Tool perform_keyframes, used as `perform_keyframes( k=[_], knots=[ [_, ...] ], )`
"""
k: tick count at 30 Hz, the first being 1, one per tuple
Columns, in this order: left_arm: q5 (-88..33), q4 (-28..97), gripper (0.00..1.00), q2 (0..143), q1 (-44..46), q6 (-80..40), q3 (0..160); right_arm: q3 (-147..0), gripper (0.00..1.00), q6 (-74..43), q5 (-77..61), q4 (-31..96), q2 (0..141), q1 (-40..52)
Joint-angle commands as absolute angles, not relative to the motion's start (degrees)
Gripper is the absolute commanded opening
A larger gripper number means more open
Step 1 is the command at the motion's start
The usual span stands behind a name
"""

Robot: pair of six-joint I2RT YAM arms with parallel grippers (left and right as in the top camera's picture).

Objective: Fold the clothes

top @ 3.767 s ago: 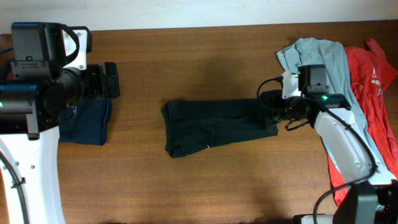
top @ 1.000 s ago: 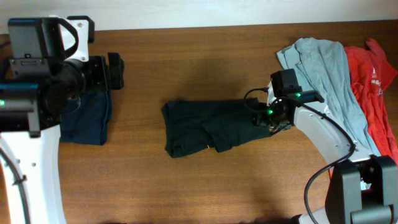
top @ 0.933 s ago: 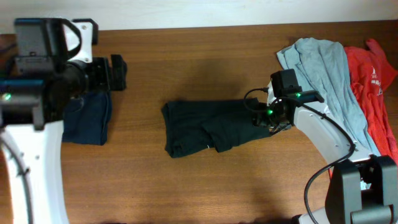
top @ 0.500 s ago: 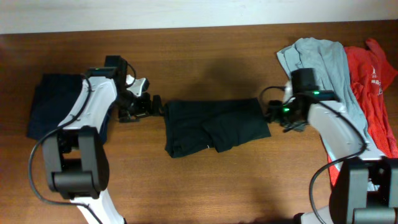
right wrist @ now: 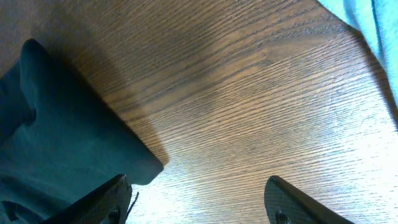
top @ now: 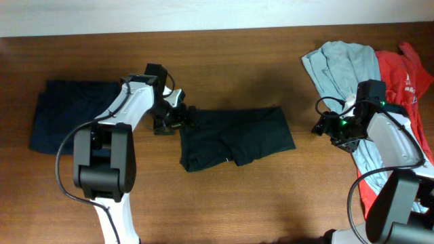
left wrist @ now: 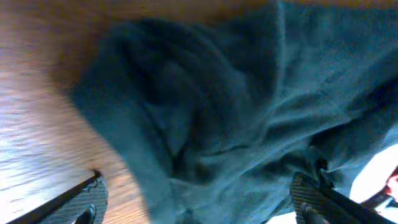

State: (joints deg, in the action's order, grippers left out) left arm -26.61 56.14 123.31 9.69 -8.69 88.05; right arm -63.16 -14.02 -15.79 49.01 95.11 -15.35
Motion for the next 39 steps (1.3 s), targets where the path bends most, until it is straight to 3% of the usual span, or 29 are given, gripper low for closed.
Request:
perform_keyframes(
  k=[1, 6, 9, 10, 19, 25, 30, 39],
  knots=[
    [-27.35, 55.99, 0.89, 130.39, 14.57, -11.35, 85.1, -63.37, 0.74, -13.34, -16.51, 48.66, 94.98, -15.46],
    [-25.76, 55.72, 0.42, 130.41, 16.84, -13.34, 85.1, -63.37, 0.74, -13.37, -16.53, 48.84, 94.98, -15.46],
    [-23.73, 56.8, 0.04, 130.41, 16.14, -13.47, 85.1, -63.37, 0.74, -13.37, -16.53, 49.12, 94.98, -15.46],
    [-23.07, 57.93, 0.01, 130.39, 15.57, -13.45, 85.12, -63.37, 0.74, -13.37, -16.53, 49.17, 94.98, -15.46],
    [-9.91, 70.94, 0.01, 125.21, 7.11, -8.67, 90.61, -63.37, 0.74, -13.37, -16.53, 49.3, 94.98, -15.46],
    [-1.52, 81.36, 0.01, 119.83, 5.19, -6.09, 104.31, -63.37, 0.74, -13.45, -16.53, 49.06, 94.98, -15.46],
    [-1.02, 87.37, 0.01, 119.81, 9.96, -5.67, 115.66, -63.37, 0.74, -13.61, -16.53, 49.01, 94.98, -15.46],
    [2.35, 84.4, 0.04, 122.72, 26.28, -7.81, 115.59, -63.37, 0.74, -13.61, -16.58, 49.1, 94.98, -15.46]
  ],
)
